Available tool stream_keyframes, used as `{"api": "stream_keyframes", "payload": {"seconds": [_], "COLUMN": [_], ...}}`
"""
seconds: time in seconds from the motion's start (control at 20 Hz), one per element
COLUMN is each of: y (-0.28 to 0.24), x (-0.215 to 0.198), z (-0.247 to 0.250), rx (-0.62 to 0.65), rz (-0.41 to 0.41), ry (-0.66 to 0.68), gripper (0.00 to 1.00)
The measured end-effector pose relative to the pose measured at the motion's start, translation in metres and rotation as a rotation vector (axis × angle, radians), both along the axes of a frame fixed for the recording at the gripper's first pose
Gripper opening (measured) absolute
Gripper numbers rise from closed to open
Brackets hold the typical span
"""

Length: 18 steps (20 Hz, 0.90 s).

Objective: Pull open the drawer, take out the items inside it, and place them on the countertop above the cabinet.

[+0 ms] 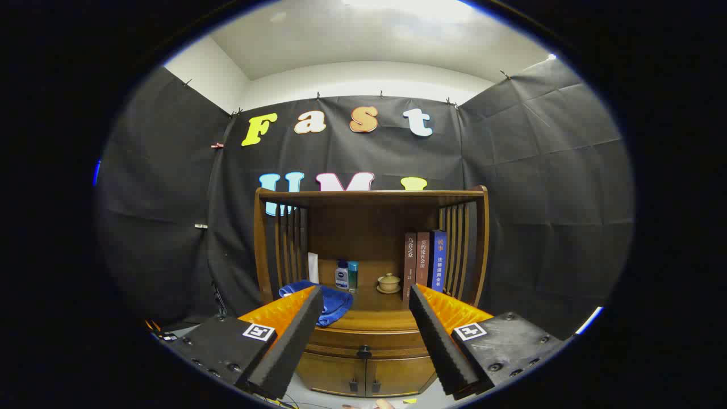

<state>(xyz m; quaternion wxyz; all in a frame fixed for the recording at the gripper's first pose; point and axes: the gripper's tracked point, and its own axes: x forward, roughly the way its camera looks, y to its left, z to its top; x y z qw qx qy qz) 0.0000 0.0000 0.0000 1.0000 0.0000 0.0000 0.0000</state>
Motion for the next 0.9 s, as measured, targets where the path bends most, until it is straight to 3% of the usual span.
{"api": "stream_keyframes", "payload": {"seconds": [0.9], "y": [-0.019], "x": [0.01], "z": [0.009], "rx": [-0.007], "rz": [-0.038], "ry": [0.004], "gripper": [0.99]}}
